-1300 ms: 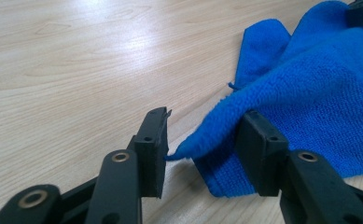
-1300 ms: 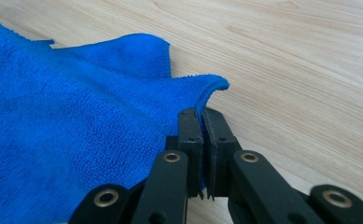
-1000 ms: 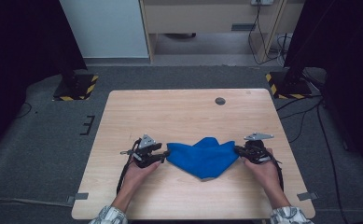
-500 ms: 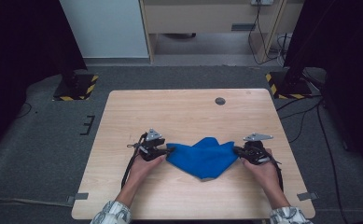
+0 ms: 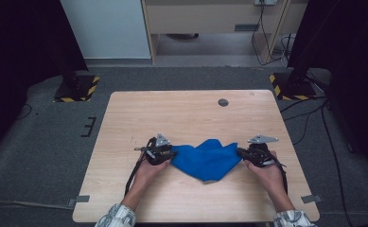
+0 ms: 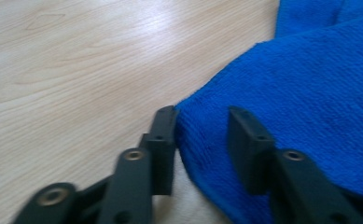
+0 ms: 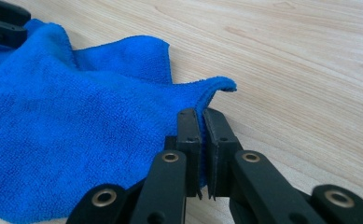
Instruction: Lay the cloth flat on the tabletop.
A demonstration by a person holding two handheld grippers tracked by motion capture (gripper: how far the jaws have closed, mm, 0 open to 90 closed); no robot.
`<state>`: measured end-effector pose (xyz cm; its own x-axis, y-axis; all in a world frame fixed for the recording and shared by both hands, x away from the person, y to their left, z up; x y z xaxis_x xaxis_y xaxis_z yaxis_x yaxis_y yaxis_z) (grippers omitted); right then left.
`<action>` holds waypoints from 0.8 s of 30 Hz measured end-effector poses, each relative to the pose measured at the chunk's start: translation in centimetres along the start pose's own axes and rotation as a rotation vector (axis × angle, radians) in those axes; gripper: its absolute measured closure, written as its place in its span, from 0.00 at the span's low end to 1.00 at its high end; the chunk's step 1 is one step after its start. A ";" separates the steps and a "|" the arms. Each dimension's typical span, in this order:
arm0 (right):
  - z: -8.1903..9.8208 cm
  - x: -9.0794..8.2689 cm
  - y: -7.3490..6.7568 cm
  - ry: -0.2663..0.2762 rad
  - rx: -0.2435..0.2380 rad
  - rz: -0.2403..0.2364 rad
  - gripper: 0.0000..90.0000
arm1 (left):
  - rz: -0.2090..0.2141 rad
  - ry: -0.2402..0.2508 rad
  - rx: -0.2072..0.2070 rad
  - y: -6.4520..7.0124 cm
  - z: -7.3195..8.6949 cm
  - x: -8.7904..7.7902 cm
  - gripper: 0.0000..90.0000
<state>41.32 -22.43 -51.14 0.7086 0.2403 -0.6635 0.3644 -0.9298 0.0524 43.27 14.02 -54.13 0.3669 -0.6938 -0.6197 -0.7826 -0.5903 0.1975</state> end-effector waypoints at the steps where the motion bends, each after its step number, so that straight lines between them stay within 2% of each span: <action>1: 0.0 0.0 0.0 0.002 -0.001 0.000 0.96 | 0.002 0.000 -0.001 0.2 0.0 0.0 0.76; 3: 0.0 -0.1 -0.1 0.006 -0.001 -0.002 0.96 | 0.008 -0.001 0.003 0.5 0.0 0.1 0.86; 5: -0.1 -0.2 -0.1 0.012 -0.002 -0.007 0.96 | 0.009 0.001 -0.004 0.6 0.0 0.2 0.91; 7: -0.2 -0.4 -0.2 0.024 -0.003 -0.014 0.96 | 0.013 0.004 -0.022 0.6 0.0 0.1 0.92; 9: -0.3 -0.6 -0.3 0.039 0.000 -0.017 0.96 | 0.008 0.006 -0.020 0.7 0.0 -0.1 0.94; 16: -0.5 -1.5 -0.1 0.089 0.018 -0.026 0.96 | -0.008 0.089 -0.045 0.5 -0.5 -1.6 0.96; 24: -1.0 -2.4 -0.1 0.163 0.034 -0.028 0.96 | 0.001 0.158 -0.054 0.6 -1.1 -3.0 0.97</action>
<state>40.17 -22.65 -48.79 0.7882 0.3060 -0.5340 0.3667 -0.9303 0.0082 42.28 15.31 -51.29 0.4443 -0.7479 -0.4932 -0.7561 -0.6083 0.2414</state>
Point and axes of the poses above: each handheld gripper's, and its own axes: x roughly forward along the jaws, z roughly out of its underside, y roughly to its right, the point moved 1 cm from there along x, roughly forward along the jaws, and after that the axes turned 15 degrees about z, right-handed, at the moved point
